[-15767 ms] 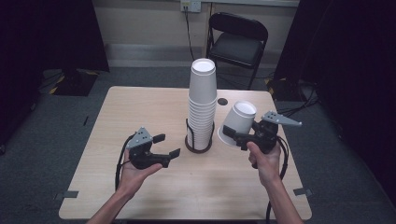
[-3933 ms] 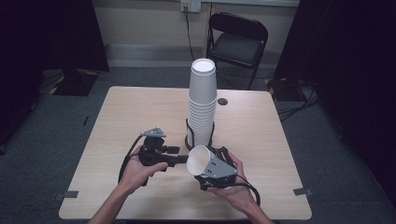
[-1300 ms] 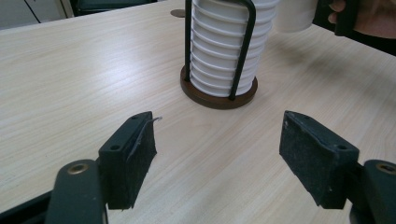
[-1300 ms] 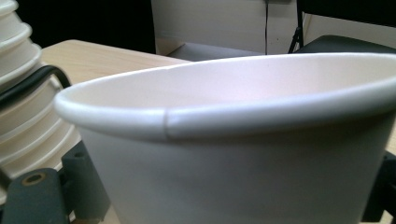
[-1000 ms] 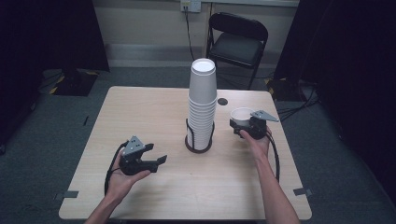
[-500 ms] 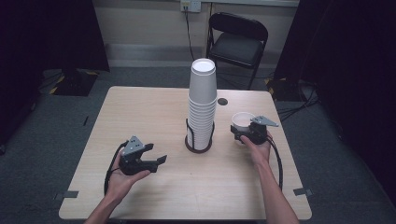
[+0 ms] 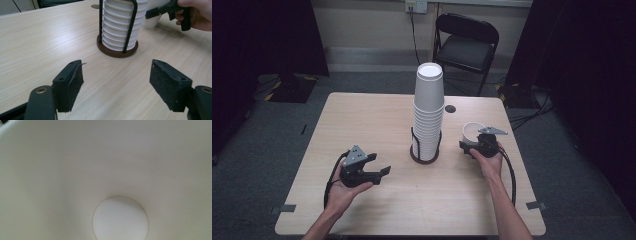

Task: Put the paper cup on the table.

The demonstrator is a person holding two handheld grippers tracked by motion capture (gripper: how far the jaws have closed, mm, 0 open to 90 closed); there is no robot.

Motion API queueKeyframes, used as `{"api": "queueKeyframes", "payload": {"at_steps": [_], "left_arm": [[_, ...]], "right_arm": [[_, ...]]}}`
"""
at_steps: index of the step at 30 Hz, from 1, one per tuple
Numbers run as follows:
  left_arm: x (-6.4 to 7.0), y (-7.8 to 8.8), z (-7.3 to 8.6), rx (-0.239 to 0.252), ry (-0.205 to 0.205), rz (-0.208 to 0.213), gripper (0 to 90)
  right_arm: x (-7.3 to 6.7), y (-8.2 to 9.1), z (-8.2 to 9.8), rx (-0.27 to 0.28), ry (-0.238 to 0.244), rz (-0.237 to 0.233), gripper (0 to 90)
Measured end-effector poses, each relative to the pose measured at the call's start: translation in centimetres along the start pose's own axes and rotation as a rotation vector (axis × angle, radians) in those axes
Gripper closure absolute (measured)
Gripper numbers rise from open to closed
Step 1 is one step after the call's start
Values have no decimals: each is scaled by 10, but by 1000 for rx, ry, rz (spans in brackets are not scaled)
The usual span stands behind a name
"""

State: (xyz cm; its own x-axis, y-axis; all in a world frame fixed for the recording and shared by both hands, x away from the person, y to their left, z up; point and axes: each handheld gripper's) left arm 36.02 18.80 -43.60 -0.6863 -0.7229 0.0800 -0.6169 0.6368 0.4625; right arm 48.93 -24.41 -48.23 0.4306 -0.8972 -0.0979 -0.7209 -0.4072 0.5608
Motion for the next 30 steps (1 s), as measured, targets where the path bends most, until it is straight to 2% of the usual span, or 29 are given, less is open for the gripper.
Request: {"api": "queueKeyframes", "payload": {"at_steps": [4, 6, 9, 11, 14, 22, 26, 28, 30], "left_arm": [[0, 1, -1, 3, -5, -3, 266], [0, 1, -1, 3, -4, -3, 265], [0, 0, -1, 2, -1, -2, 265], [0, 0, -1, -2, -4, 0, 265], [0, 0, -1, -2, -13, 3, 261], [1, 0, -1, -5, 2, 1, 261], [1, 0, -2, 1, -4, -2, 258], [1, -1, -2, 0, -15, -5, 257], [1, -1, -3, 1, -17, -9, 250]], "right_arm": [[2, 0, 4, -43, -25, -11, 133], [4, 1, 5, -47, -35, -19, 134], [5, 2, 10, -56, -30, -8, 137], [6, 3, 13, -60, -46, -12, 138], [7, 7, 15, -55, -43, -10, 136], [4, 27, 12, -19, -30, -10, 134], [4, 39, 11, 8, -36, -13, 135], [3, 46, 10, 8, -17, -8, 135], [2, 52, 10, 6, -19, -10, 138]]}}
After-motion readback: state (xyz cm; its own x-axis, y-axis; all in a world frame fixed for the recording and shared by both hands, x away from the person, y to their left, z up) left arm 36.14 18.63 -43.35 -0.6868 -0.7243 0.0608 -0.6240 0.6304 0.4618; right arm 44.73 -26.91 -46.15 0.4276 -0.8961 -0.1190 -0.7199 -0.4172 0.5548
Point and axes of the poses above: each handheld gripper's, and its own axes: y roughly backward along the jaws, z roughly out of its underside, x roughly to its right, and after that the axes turned 1 degree about -y, right-handed
